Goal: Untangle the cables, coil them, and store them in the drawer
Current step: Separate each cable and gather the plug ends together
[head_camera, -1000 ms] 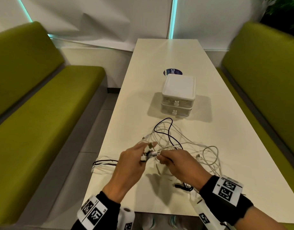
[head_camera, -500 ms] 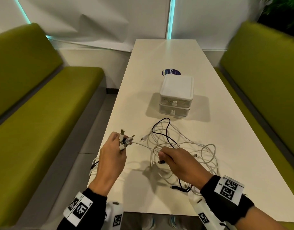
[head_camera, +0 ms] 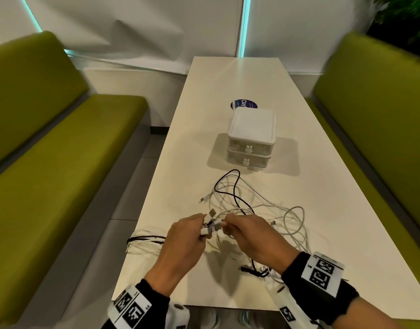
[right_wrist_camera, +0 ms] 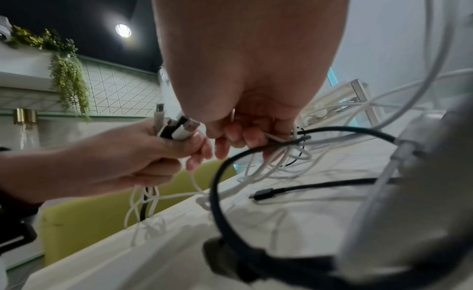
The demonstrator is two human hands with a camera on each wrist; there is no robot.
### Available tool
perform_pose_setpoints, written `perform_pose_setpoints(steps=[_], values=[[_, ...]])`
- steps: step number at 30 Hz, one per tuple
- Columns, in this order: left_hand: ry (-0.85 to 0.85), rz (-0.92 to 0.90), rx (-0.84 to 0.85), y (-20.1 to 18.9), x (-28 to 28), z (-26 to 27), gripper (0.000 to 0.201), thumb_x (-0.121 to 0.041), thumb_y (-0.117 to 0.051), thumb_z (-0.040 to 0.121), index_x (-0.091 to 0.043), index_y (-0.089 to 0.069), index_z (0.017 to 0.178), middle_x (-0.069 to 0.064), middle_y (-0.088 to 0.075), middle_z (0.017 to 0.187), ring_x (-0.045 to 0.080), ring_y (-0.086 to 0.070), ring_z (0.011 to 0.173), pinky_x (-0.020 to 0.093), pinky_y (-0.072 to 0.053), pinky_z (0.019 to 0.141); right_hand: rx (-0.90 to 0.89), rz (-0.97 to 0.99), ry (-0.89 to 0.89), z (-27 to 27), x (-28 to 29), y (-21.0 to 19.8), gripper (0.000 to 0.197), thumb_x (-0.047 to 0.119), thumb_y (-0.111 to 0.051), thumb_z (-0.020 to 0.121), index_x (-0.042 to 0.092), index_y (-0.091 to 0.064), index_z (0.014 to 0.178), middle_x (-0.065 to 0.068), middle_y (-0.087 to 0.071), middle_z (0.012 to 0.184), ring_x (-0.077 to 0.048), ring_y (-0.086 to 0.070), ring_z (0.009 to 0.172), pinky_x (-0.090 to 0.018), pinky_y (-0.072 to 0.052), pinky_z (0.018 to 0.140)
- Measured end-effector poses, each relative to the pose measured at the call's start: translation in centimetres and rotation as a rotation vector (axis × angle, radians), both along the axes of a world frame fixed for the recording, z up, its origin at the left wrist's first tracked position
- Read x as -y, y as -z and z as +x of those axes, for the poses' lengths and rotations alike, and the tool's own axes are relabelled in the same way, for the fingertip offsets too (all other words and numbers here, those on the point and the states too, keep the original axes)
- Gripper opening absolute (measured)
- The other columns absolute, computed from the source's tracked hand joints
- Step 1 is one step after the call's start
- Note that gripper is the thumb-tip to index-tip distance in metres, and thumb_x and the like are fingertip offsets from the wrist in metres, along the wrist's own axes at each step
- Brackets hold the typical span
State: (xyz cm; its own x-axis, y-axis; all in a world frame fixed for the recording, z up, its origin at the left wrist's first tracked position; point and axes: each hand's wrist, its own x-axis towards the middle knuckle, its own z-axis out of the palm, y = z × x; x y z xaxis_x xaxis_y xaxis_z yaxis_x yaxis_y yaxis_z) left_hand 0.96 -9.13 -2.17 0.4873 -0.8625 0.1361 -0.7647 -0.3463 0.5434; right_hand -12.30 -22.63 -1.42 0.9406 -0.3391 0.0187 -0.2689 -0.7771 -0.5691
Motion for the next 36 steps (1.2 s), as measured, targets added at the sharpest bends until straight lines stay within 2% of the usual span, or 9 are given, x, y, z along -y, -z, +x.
perform_pose_setpoints(steps=[3, 7, 11, 15, 19, 25, 27, 30, 36], values=[[-0.043, -0.082, -0.030, -0.9, 0.1, 0.4, 0.023, 0.002, -0.053, 0.079, -0.019, -0.061, 0.077, -0.013, -0.067, 0.079, 0.015, -0.063, 0.077, 0.032, -0.048, 0.068, 0.018, 0.045, 0.022, 0.3, 0.1, 0.1, 0.029, 0.043, -0.034, 0.101, 0.030, -0.045, 0.079, 0.010, -0.063, 0.078, -0.011, -0.061, 0.077, -0.034, -0.049, 0.074], [-0.279, -0.354, -0.263, -3.4, -0.3, 2.5, 0.036, -0.002, -0.054, 0.090, -0.026, -0.063, 0.064, -0.016, -0.067, 0.068, -0.017, -0.058, 0.074, 0.010, -0.040, 0.064, 0.061, 0.148, 0.092, -0.4, 1.3, -0.1, 0.033, 0.039, -0.042, 0.102, 0.026, -0.055, 0.075, 0.022, -0.058, 0.060, 0.003, -0.055, 0.062, -0.014, -0.037, 0.060], [-0.326, -0.251, -0.298, -4.2, -1.0, 4.6, 0.032, -0.009, -0.057, 0.095, -0.028, -0.068, 0.072, -0.012, -0.071, 0.080, -0.006, -0.063, 0.077, 0.008, -0.045, 0.067, 0.059, 0.126, 0.110, -1.2, 1.9, 0.5, 0.037, 0.040, -0.044, 0.102, 0.030, -0.044, 0.066, 0.018, -0.058, 0.062, -0.005, -0.056, 0.065, -0.016, -0.037, 0.059], [-0.324, -0.254, -0.173, -3.6, -0.8, 3.6, 0.022, -0.016, -0.057, 0.096, -0.022, -0.068, 0.115, -0.007, -0.070, 0.112, 0.014, -0.066, 0.102, 0.034, -0.053, 0.087, 0.077, 0.094, 0.107, -1.0, 1.7, 0.7, 0.037, 0.039, -0.041, 0.102, 0.027, -0.040, 0.067, 0.006, -0.055, 0.064, -0.011, -0.054, 0.065, -0.017, -0.036, 0.060], [-0.181, -0.401, -0.002, -3.2, 0.0, 1.5, 0.043, -0.005, -0.054, 0.094, -0.023, -0.056, 0.134, -0.014, -0.059, 0.132, 0.007, -0.063, 0.110, 0.027, -0.051, 0.093, 0.032, 0.044, 0.084, -0.5, 1.6, 0.7, 0.038, 0.037, -0.040, 0.103, 0.030, -0.036, 0.065, 0.008, -0.051, 0.062, -0.007, -0.049, 0.060, -0.017, -0.033, 0.058], [0.048, -0.145, 0.023, -1.5, 1.6, -0.5, 0.073, 0.013, -0.056, 0.075, -0.032, -0.057, 0.133, -0.022, -0.055, 0.136, 0.002, -0.057, 0.115, 0.018, -0.046, 0.096, -0.016, 0.090, 0.103, 0.5, 0.9, -0.1, 0.032, 0.027, -0.043, 0.103, 0.017, -0.048, 0.073, 0.009, -0.058, 0.068, 0.006, -0.056, 0.061, -0.018, -0.035, 0.056], [0.066, -0.045, 0.031, -1.4, 1.9, -0.7, 0.062, 0.010, -0.054, 0.076, -0.028, -0.063, 0.124, -0.016, -0.062, 0.128, 0.013, -0.062, 0.110, 0.028, -0.051, 0.091, -0.039, 0.073, 0.106, 0.7, 0.8, -0.4, 0.032, 0.019, -0.044, 0.101, 0.026, -0.047, 0.070, 0.012, -0.057, 0.070, 0.003, -0.055, 0.061, -0.015, -0.036, 0.056], [0.026, 0.017, 0.045, -1.7, 2.2, -0.6, 0.021, 0.002, -0.056, 0.082, -0.015, -0.063, 0.090, -0.002, -0.064, 0.094, 0.030, -0.062, 0.086, 0.032, -0.041, 0.063, -0.061, 0.071, 0.096, 0.5, 0.7, -0.9, 0.037, 0.025, -0.043, 0.102, 0.032, -0.041, 0.066, 0.015, -0.054, 0.065, 0.007, -0.053, 0.058, -0.016, -0.035, 0.056], [-0.011, 0.050, 0.022, -2.2, 2.1, 1.0, 0.017, -0.002, -0.054, 0.084, -0.013, -0.066, 0.087, -0.003, -0.065, 0.088, 0.025, -0.063, 0.084, 0.039, -0.048, 0.070, -0.016, 0.090, 0.100, 0.4, 0.8, -0.4, 0.034, 0.041, -0.042, 0.102, 0.021, -0.054, 0.076, 0.002, -0.067, 0.077, -0.016, -0.061, 0.075, -0.035, -0.048, 0.069]])
